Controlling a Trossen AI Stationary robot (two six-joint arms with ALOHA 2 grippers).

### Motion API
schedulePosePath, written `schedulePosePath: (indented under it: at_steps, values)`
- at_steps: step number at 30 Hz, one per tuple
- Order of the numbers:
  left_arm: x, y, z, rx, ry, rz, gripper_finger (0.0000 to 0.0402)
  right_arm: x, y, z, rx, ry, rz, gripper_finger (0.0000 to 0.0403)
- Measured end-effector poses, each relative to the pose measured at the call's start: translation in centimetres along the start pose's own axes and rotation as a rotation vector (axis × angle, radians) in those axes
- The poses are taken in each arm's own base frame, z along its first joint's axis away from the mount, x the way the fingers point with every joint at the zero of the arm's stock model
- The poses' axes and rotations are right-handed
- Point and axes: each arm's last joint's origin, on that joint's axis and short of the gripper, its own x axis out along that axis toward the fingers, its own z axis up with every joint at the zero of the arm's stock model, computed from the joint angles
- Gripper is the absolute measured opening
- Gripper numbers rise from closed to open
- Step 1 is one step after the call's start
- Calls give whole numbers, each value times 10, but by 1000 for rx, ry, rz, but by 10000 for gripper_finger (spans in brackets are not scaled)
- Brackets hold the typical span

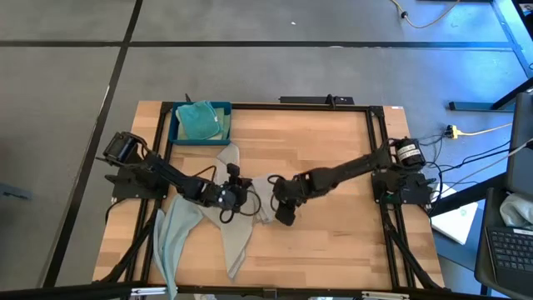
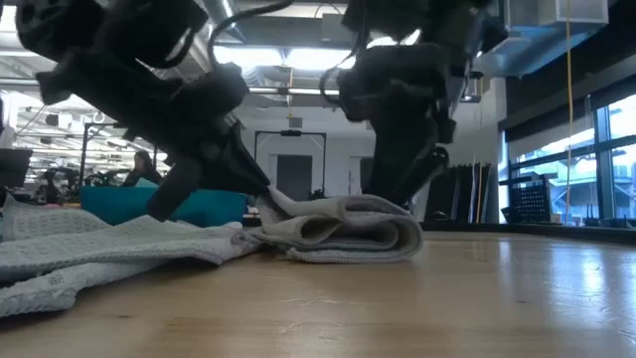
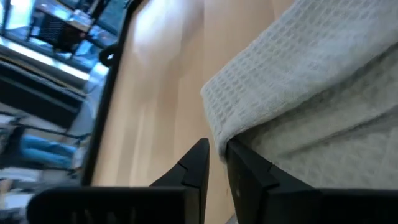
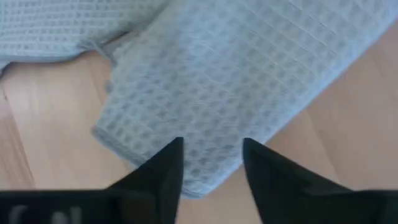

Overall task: Fold microfiber towels
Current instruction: Fold the right gray towel

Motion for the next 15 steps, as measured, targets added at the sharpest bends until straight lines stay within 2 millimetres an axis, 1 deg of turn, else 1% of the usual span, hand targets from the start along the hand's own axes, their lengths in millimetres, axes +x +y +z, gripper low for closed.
schedulePosePath:
  at_steps: [5,8,10,12,15]
  values:
    - [-8,-7,2,6,-1,20,47,-8,-22,15,96,28,45,252]
    - [-10,-8,2,-16,2,45,46,-16,-33,24,144,18,72,293]
    - [-11,-8,2,-40,1,45,48,-18,-38,28,180,17,82,310]
    - [-11,-9,2,-60,-1,43,49,-13,-43,27,226,6,100,317]
    - [-11,-9,2,-81,-1,43,46,1,-54,15,318,40,179,319]
